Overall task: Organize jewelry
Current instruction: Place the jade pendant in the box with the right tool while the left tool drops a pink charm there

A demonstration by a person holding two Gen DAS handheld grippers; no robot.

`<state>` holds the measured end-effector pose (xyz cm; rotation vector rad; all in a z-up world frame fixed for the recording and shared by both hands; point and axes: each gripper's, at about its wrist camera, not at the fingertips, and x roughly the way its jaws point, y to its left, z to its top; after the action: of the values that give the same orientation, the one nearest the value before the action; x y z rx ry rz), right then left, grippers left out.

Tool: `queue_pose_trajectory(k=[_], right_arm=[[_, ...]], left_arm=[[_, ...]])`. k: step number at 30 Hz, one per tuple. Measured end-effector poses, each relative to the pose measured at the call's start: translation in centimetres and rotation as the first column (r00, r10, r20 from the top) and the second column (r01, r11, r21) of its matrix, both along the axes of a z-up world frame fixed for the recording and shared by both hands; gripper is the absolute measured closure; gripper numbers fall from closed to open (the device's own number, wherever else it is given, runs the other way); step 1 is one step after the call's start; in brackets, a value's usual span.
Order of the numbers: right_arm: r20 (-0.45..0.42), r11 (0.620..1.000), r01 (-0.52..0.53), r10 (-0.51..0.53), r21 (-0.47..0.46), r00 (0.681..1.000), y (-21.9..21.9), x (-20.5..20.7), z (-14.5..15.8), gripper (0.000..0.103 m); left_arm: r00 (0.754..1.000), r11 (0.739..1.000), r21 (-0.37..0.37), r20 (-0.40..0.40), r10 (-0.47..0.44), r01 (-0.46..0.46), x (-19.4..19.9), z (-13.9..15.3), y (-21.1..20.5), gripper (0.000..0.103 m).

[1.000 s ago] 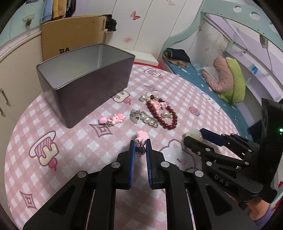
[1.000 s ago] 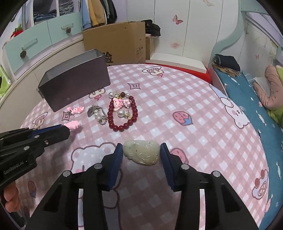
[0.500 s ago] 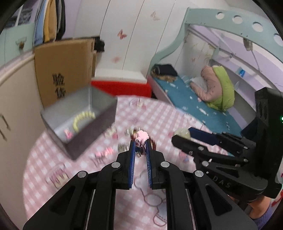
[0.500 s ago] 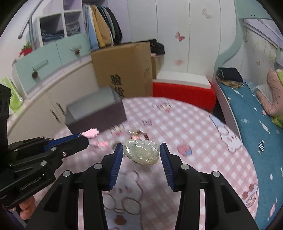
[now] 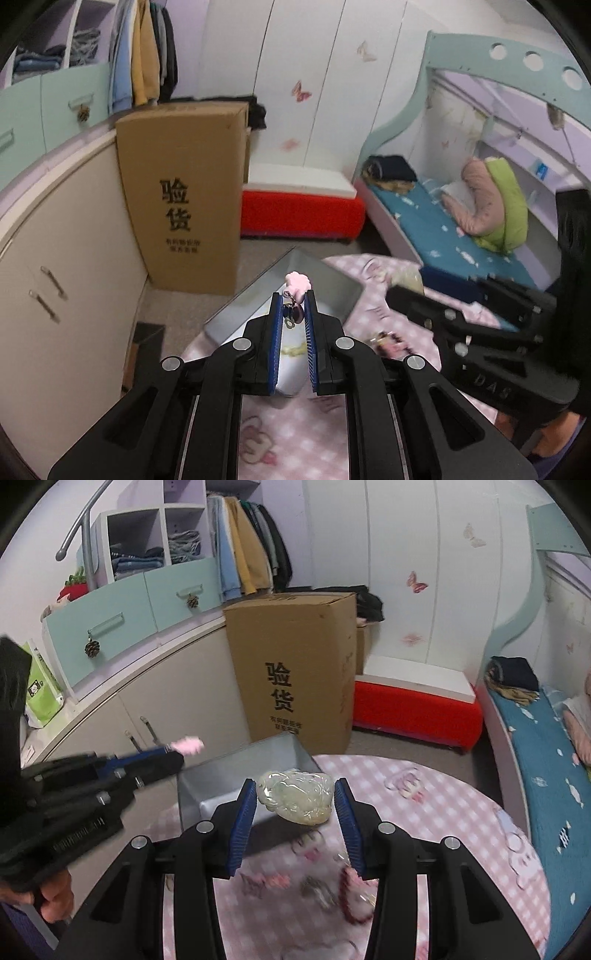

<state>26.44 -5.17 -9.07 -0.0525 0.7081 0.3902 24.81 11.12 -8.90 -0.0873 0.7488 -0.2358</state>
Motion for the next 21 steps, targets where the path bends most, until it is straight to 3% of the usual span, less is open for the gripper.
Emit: queue_pose_trajectory(k=[11, 21], right_arm=[[-0.092, 0.997, -0.049, 0.043, -0.056, 0.995, 4.2, 3.4, -3.3, 0.061], [-0.124, 0.996, -0.044, 0.035, -0.074, 0.992, 4.1, 4.3, -4.7, 0.060]], left_arm=[[0.993, 1.000, 0.020, -0.121, 0.015, -0.013, 2.7, -4.7, 2.1, 0.090], [0.991, 1.000, 0.008, -0.136, 0.004, -0.003, 3.1, -5.5, 1.7, 0.088]])
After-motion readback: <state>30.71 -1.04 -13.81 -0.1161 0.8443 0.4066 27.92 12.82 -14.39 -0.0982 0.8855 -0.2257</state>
